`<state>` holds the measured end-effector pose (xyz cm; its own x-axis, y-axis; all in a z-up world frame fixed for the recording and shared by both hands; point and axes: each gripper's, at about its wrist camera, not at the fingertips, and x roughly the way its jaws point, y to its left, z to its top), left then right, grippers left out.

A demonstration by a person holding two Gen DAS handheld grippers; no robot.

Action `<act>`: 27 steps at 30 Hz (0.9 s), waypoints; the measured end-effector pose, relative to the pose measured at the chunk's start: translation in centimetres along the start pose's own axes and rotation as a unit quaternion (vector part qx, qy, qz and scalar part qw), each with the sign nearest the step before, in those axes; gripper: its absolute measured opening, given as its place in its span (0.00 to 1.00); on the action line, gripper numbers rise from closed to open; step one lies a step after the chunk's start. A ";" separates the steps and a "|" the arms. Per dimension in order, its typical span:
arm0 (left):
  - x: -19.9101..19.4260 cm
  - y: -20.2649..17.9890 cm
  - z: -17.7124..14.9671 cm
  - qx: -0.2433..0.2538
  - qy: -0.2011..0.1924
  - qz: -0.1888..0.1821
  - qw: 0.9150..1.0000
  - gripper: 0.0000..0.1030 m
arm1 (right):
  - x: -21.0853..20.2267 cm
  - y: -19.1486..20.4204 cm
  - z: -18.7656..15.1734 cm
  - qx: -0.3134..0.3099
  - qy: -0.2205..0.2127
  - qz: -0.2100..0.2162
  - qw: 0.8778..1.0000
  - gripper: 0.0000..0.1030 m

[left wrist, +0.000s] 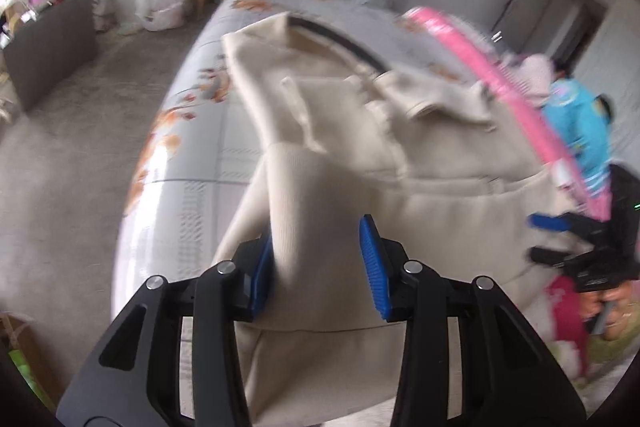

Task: Fold large clothes
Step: 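Move both grippers to the folded jacket edge and close the left gripper on it, then close both grippers on the folded jacket edge and lift it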

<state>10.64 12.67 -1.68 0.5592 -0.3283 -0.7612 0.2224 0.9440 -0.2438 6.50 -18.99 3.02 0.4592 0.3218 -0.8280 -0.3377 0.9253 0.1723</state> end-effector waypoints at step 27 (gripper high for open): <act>0.8 -1.8 -0.3 0.031 0.007 0.085 0.996 0.36 | -5.8 -14.2 -0.6 0.133 -0.038 -0.086 0.987 0.41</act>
<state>10.47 10.76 -2.01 0.5812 -0.1635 -0.7972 0.1755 0.9817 -0.0734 8.14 -34.15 5.08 0.5543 0.1609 -0.8166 -0.0276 0.9842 0.1752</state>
